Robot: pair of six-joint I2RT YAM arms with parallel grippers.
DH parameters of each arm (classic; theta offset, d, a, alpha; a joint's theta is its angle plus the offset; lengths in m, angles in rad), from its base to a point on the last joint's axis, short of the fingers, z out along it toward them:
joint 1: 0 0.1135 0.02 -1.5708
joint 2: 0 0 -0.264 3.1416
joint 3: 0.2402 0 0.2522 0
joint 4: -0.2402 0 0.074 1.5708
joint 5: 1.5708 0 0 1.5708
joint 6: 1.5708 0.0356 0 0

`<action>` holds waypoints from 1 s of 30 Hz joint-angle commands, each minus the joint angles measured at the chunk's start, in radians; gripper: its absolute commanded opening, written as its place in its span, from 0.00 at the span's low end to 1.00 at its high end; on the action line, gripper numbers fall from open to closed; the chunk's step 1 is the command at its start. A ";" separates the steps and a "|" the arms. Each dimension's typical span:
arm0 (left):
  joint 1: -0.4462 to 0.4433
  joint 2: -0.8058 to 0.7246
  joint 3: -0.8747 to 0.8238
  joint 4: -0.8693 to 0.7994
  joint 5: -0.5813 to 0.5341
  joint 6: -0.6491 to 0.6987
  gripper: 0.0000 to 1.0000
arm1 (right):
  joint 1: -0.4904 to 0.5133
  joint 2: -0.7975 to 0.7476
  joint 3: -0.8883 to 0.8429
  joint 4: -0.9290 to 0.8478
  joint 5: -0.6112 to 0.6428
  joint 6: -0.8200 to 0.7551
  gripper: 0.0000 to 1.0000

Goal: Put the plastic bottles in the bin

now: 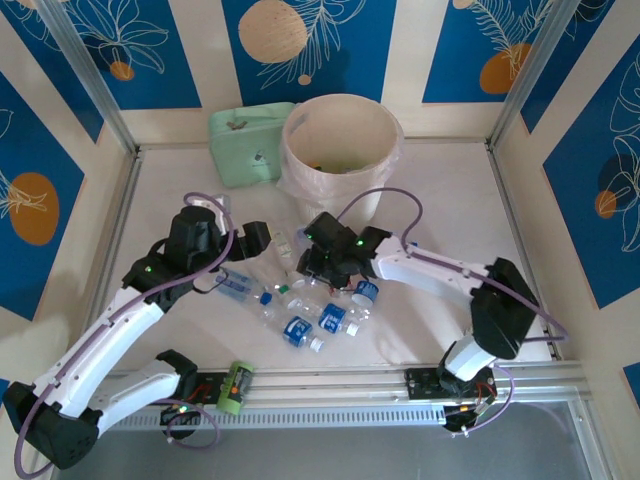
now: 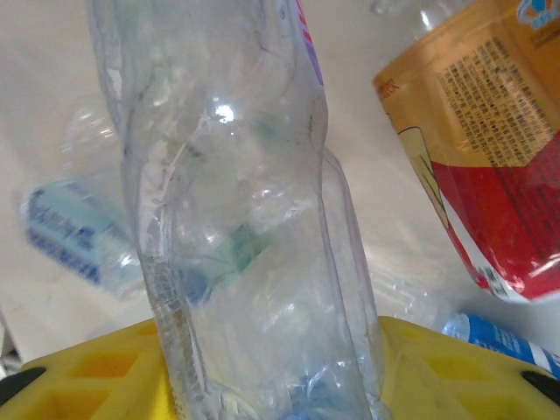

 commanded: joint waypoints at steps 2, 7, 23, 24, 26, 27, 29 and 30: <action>0.029 -0.003 0.037 0.061 0.059 -0.048 0.94 | 0.004 -0.134 0.033 -0.078 0.015 -0.126 0.51; 0.054 0.012 0.033 0.174 0.183 -0.135 0.98 | 0.010 -0.266 0.014 -0.044 -0.018 -0.219 0.51; 0.073 0.119 0.115 0.366 0.571 -0.365 1.00 | 0.037 -0.307 0.196 -0.064 -0.114 -0.449 0.52; 0.074 0.117 0.113 0.376 0.577 -0.375 1.00 | 0.040 -0.304 0.205 -0.069 -0.115 -0.460 0.52; 0.076 0.116 0.117 0.377 0.576 -0.382 1.00 | 0.044 -0.299 0.223 -0.083 -0.116 -0.483 0.52; 0.079 0.116 0.120 0.375 0.573 -0.387 1.00 | 0.046 -0.295 0.229 -0.090 -0.116 -0.490 0.52; 0.089 0.118 0.126 0.367 0.568 -0.405 0.99 | 0.052 -0.286 0.248 -0.109 -0.109 -0.505 0.52; 0.095 0.120 0.126 0.366 0.567 -0.415 0.97 | 0.055 -0.283 0.254 -0.119 -0.101 -0.511 0.52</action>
